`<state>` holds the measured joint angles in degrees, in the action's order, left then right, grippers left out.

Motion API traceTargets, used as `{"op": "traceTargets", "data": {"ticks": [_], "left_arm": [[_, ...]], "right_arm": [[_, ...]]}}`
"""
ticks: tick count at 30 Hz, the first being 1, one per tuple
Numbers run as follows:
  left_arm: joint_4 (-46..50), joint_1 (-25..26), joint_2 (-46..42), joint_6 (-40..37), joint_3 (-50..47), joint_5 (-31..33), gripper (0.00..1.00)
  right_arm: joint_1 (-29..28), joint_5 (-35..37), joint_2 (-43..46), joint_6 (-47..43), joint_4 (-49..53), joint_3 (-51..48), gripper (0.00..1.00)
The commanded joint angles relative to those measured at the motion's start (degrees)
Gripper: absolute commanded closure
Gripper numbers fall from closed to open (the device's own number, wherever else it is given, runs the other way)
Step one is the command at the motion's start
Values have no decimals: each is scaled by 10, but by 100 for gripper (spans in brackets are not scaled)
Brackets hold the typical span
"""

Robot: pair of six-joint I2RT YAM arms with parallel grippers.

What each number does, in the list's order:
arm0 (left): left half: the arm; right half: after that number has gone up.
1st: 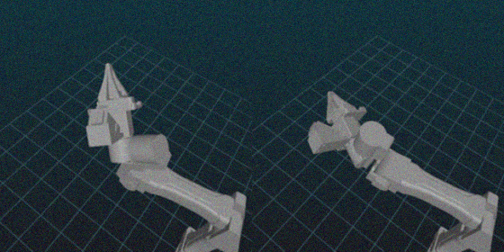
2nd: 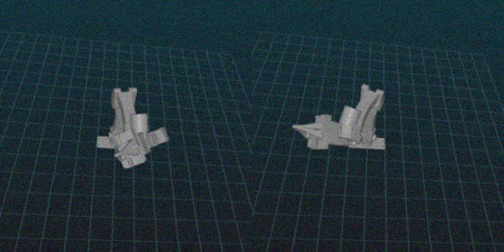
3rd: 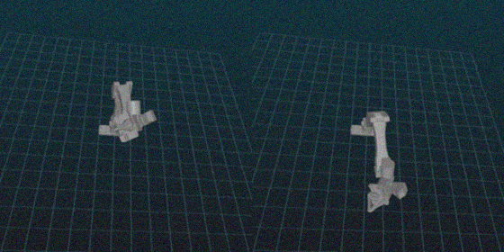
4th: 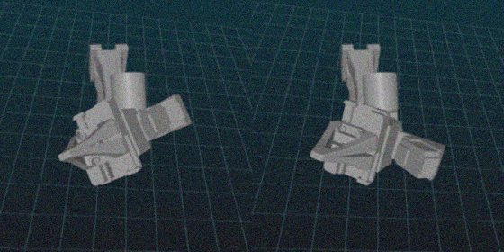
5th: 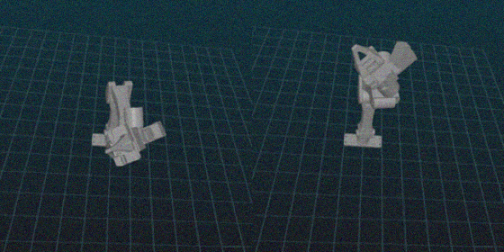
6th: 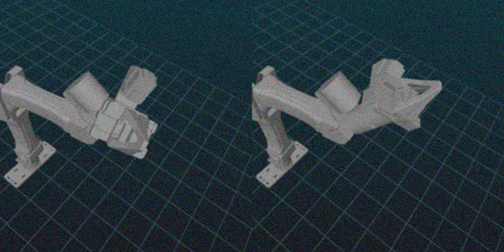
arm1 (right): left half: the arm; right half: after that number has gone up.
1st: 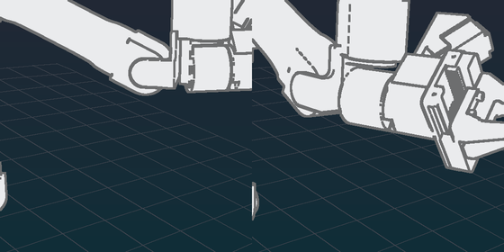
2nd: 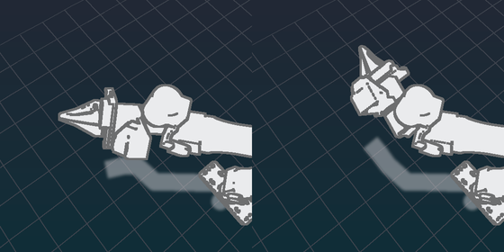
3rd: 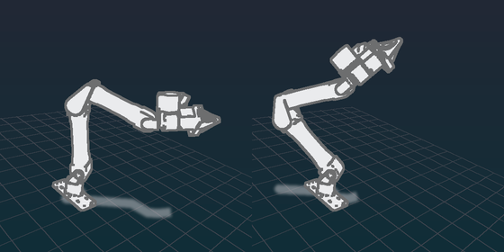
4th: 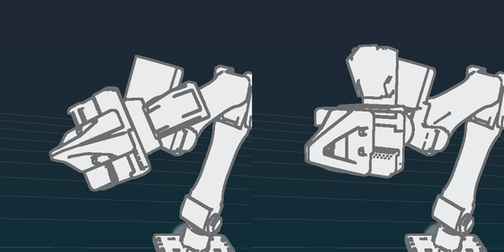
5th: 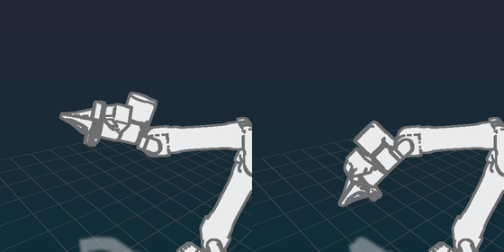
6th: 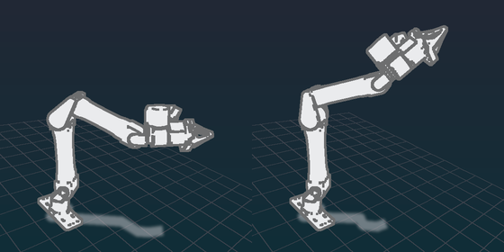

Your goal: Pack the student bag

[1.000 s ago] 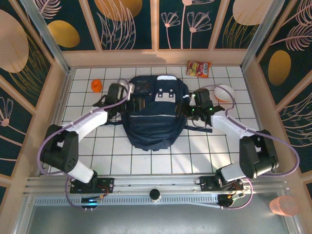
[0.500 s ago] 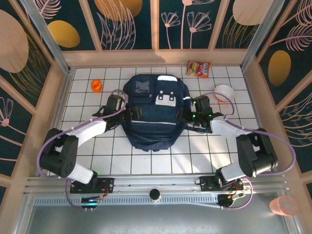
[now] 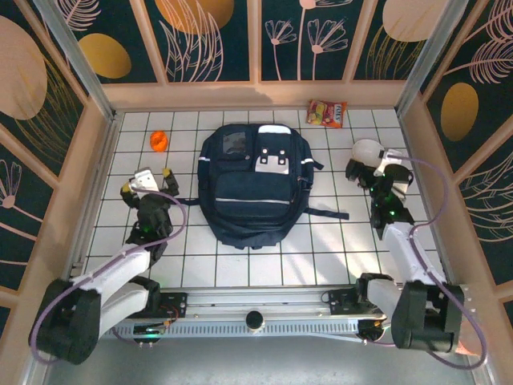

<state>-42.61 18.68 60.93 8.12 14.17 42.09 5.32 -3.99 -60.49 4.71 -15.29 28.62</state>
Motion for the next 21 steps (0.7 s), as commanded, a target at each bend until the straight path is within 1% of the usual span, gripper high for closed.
{"op": "traceTargets", "data": {"ticks": [1, 2, 4, 5, 6, 7, 8, 9, 10, 11, 12, 13, 14, 15, 16, 17, 18, 19, 20, 21], "left_arm": [[-162, -7, 71, -43, -21, 67, 1], [-199, -12, 94, -43, -32, 55, 1], [-303, -24, 146, -54, -62, 2, 1], [-335, -25, 165, -75, -62, 0, 1], [-361, -28, 179, -99, -64, -14, 1], [-423, -45, 199, -113, -79, -50, 1], [-450, -62, 219, -96, -87, -64, 1], [-480, -84, 244, -77, -94, -93, 1], [-494, -94, 255, -77, -91, -124, 1], [-448, -102, 242, -69, -80, -146, 1], [-378, -132, 231, -44, -65, -203, 1], [-387, -165, 272, -18, -45, -238, 1], [-371, -172, 280, -14, -22, -229, 1], [-288, -173, 251, -4, -10, -241, 1], [-325, -173, 263, -9, -16, -239, 1], [-369, -173, 273, -12, -28, -240, 1], [-332, -173, 258, -10, -23, -244, 1], [-318, -173, 257, -11, -18, -244, 1], [-333, -173, 263, -14, -20, -245, 1], [-323, -173, 258, -14, -19, -250, 1]], "right_arm": [[27, -56, -47, -66, -153, -34, 1], [32, -65, -66, -66, -181, -42, 1], [39, -92, -117, -59, -261, -65, 1], [40, -107, -137, -57, -308, -77, 1], [41, -133, -160, -48, -367, -94, 1], [45, -170, -185, -43, -381, -92, 1], [44, -192, -209, -42, -416, -104, 1], [39, -207, -233, -30, -497, -123, 1], [30, -210, -246, -45, -524, -132, 1], [15, -185, -263, -54, -546, -138, 1], [2, -140, -269, -52, -564, -142, 1], [-1, -108, -266, -49, -554, -145, 1], [-6, -79, -280, -43, -583, -154, 1], [-17, -40, -298, -38, -632, -167, 1], [-17, -38, -293, -39, -625, -166, 1], [-17, -33, -286, -40, -586, -156, 1], [-18, -33, -294, -38, -615, -162, 1], [-18, -33, -292, -39, -613, -162, 1], [-18, -32, -292, -40, -607, -160, 1], [-19, -32, -293, -39, -613, -161, 1]]}}
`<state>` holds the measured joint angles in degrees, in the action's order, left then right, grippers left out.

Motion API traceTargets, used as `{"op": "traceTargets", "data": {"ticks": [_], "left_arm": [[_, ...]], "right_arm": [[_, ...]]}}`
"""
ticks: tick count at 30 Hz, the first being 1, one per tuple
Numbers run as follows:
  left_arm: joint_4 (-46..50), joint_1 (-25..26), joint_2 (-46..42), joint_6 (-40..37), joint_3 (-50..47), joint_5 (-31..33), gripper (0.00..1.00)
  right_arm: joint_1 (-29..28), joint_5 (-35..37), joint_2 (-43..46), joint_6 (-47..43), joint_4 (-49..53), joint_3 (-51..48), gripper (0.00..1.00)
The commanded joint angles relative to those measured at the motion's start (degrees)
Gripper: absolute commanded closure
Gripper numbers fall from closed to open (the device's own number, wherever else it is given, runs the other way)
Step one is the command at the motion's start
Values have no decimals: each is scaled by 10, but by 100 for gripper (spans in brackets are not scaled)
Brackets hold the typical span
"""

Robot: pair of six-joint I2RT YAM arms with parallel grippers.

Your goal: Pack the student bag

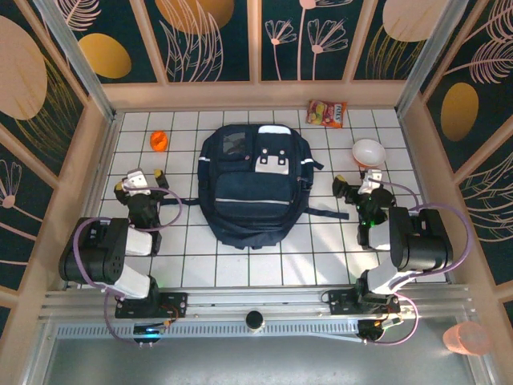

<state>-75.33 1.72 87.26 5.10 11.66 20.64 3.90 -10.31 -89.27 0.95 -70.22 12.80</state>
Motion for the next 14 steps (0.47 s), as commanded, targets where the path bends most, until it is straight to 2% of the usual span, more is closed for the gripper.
{"op": "traceTargets", "data": {"ticks": [1, 14], "left_arm": [[5, -3, -3, 15, 7, -36, 1], [7, -3, -3, 11, 9, -46, 1]], "right_arm": [[-4, 32, -4, -2, -58, -2, 1], [-3, 31, -5, -1, -61, -3, 1]]}}
